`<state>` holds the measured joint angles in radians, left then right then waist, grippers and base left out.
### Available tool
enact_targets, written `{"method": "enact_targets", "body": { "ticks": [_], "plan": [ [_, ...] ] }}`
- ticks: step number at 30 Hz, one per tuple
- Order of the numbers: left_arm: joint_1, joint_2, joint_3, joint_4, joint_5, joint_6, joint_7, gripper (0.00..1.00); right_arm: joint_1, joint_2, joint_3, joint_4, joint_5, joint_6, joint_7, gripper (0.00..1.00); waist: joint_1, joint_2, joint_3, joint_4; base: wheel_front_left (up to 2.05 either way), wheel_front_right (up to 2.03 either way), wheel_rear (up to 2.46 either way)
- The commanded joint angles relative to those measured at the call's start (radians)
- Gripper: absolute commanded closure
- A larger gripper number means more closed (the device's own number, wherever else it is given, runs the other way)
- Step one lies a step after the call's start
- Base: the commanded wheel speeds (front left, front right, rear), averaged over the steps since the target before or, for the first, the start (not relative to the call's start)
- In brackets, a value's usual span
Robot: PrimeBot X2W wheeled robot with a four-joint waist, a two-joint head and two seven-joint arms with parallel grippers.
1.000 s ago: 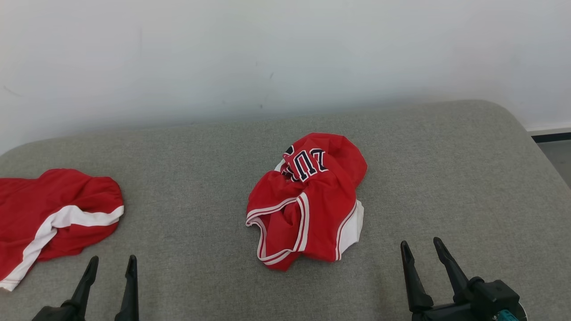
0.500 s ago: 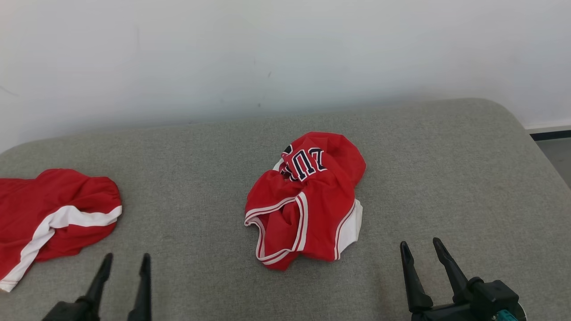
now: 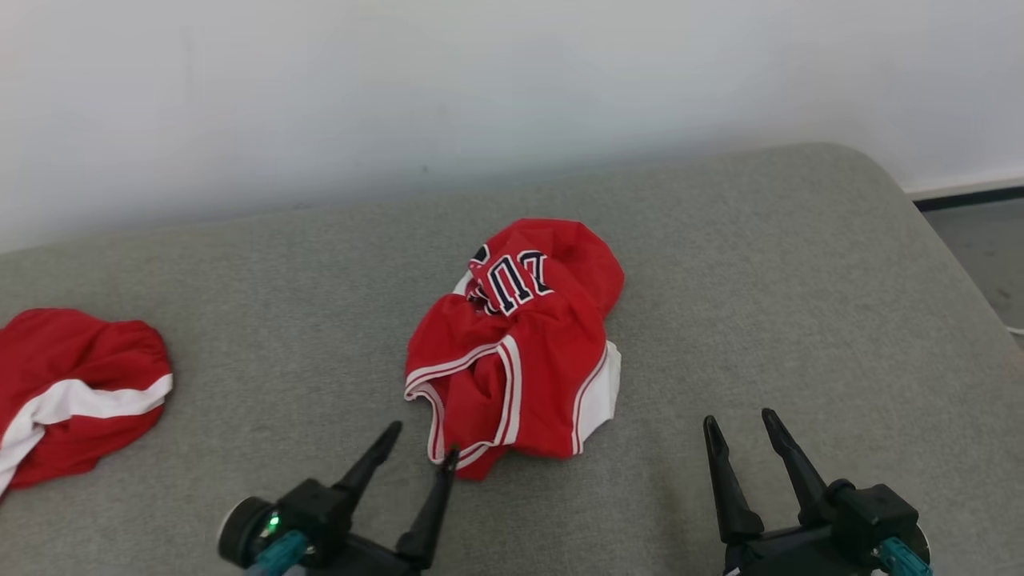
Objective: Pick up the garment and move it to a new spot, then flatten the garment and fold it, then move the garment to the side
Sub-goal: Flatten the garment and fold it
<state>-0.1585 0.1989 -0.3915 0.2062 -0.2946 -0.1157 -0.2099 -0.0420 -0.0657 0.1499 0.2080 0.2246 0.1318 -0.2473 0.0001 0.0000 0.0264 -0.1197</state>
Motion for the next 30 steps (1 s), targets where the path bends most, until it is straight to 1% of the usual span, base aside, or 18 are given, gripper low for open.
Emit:
{"method": "enact_targets", "body": {
  "ticks": [1, 5, 9, 16, 22, 23, 24, 25, 30],
  "plan": [
    [-0.023, -0.003, -0.019, 0.017, 0.005, -0.006, 0.000, 0.00, -0.009, -0.003, 0.001, 0.002, 0.005, -0.002, -0.007, 0.00, -0.0001, 0.0000, 0.033, -0.037, 0.00, 0.00, 0.00],
    [-0.073, -0.007, -0.097, 0.085, 0.000, -0.013, 0.000, 0.00, -0.023, -0.001, 0.004, 0.009, 0.010, -0.002, -0.010, 0.00, -0.0001, 0.0000, 0.063, -0.080, 0.00, 0.00, 0.00],
    [-0.116, -0.007, -0.147, 0.159, -0.019, -0.013, -0.011, 0.00, -0.037, 0.001, 0.002, 0.014, 0.015, -0.002, -0.014, 0.00, -0.0001, 0.0000, 0.085, -0.118, 0.00, 0.00, 0.00],
    [-0.196, -0.017, -0.197, 0.274, -0.049, -0.013, -0.033, 0.00, -0.055, 0.001, 0.003, 0.018, 0.020, -0.002, -0.018, 0.00, -0.0001, 0.0000, 0.111, -0.156, 0.00, 0.00, 0.00],
    [-0.243, -0.033, -0.205, 0.361, -0.070, -0.014, -0.047, 0.00, -0.057, 0.003, -0.004, 0.023, 0.018, -0.002, -0.019, 0.00, -0.0001, 0.0000, 0.115, -0.160, 0.00, 0.00, 0.00],
    [-0.248, -0.037, -0.209, 0.373, -0.073, -0.014, -0.047, 0.34, -0.056, 0.003, -0.005, 0.023, 0.018, -0.002, -0.019, 0.00, -0.0001, 0.0000, 0.113, -0.158, 0.00, 0.00, 0.00],
    [-0.254, -0.043, -0.215, 0.385, -0.079, -0.014, -0.048, 0.71, -0.055, 0.004, -0.009, 0.021, 0.017, -0.002, -0.019, 0.00, -0.0001, 0.0000, 0.110, -0.155, 0.00, 0.00, 0.00],
    [-0.262, -0.047, -0.221, 0.405, -0.091, -0.014, -0.051, 1.00, -0.051, 0.005, -0.008, 0.021, 0.016, -0.002, -0.019, 0.00, -0.0001, 0.0000, 0.104, -0.147, 0.00, 0.00, 0.00],
    [-0.274, -0.047, -0.214, 0.399, -0.131, -0.014, -0.055, 1.00, -0.037, 0.005, -0.010, 0.020, 0.021, -0.002, -0.019, 0.00, -0.0001, 0.0000, 0.080, -0.103, 0.00, 0.00, 0.00]
  ]
}}
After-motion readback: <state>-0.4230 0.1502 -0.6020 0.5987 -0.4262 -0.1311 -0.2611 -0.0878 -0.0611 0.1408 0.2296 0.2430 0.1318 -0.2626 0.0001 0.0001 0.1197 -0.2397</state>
